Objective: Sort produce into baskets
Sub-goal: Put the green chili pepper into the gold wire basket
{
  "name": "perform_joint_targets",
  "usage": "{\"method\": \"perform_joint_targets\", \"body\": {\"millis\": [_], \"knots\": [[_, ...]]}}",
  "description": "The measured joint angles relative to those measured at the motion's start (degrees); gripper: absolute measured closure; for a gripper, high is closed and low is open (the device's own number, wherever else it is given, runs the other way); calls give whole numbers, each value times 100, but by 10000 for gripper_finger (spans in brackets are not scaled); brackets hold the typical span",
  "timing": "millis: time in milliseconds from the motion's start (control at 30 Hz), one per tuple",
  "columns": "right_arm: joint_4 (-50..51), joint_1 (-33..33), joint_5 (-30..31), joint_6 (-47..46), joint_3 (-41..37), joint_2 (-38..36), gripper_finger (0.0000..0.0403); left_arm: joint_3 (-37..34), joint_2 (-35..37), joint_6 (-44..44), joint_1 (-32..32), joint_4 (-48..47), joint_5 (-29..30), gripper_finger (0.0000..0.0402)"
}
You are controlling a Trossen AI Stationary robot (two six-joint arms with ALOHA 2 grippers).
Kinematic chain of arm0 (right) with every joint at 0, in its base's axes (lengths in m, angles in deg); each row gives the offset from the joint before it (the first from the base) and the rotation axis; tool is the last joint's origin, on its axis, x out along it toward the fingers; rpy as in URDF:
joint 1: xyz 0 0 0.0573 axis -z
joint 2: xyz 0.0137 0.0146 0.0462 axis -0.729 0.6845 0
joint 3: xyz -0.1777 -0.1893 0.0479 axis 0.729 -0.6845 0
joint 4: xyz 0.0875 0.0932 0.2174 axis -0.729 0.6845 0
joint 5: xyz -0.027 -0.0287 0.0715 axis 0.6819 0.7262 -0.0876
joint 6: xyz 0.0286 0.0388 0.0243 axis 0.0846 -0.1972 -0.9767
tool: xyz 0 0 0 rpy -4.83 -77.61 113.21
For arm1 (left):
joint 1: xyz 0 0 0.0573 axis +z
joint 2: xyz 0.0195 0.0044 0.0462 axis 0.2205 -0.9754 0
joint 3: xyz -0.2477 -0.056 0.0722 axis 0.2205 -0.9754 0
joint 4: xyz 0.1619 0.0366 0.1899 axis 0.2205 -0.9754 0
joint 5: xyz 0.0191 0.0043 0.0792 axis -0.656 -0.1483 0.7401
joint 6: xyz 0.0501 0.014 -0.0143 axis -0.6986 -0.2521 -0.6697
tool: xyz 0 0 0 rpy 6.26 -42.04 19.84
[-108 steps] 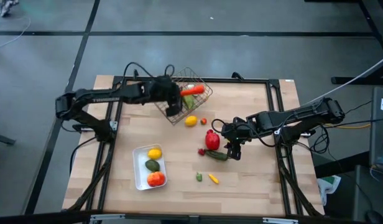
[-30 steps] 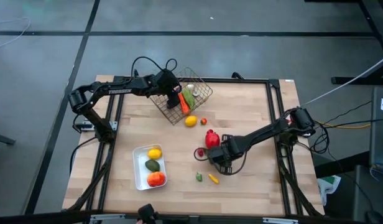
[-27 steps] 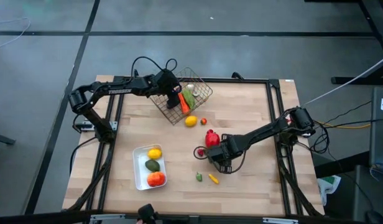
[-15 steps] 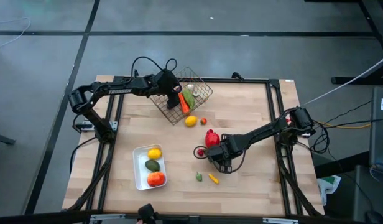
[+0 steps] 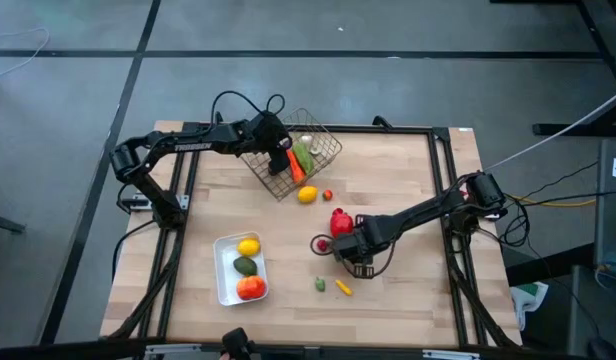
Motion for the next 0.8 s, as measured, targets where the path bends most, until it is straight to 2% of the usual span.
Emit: {"method": "perform_joint_targets", "body": {"millis": [367, 633, 800], "knots": [[1251, 0, 93, 789, 1293, 0, 265, 0, 0, -2, 0, 0, 0, 204], [2053, 119, 1279, 1597, 2247, 0, 265, 0, 110, -401, -15, 13, -2, 204], [2229, 584, 1625, 2208, 2646, -2, 265, 0, 452, -518, -42, 52, -3, 204]]}}
